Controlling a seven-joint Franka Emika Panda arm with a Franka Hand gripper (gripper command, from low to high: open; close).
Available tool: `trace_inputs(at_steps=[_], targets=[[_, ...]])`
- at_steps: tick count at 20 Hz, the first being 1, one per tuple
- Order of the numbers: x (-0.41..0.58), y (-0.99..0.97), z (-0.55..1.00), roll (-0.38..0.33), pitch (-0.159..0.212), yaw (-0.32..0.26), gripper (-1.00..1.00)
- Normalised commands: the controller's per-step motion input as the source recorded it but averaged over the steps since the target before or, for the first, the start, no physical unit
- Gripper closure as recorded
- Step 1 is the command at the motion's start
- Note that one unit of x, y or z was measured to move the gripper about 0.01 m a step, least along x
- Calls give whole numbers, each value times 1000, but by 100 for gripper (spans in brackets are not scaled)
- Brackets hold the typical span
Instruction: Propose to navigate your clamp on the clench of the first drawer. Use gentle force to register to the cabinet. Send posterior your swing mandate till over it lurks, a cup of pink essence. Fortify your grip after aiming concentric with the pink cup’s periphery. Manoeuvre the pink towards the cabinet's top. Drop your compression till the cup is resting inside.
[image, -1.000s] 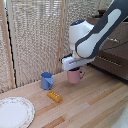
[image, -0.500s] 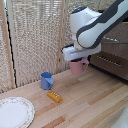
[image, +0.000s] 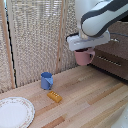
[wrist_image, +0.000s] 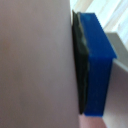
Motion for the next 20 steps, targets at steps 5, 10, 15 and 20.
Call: trace_inputs(at_steps=[5,10,15,20], targets=[[237,159,549,12,0,-250,100],[274,162,512,19,0,-237,100],[368,106,651,-12,0,-207,100],[591,1,834,21,52,-112,100]])
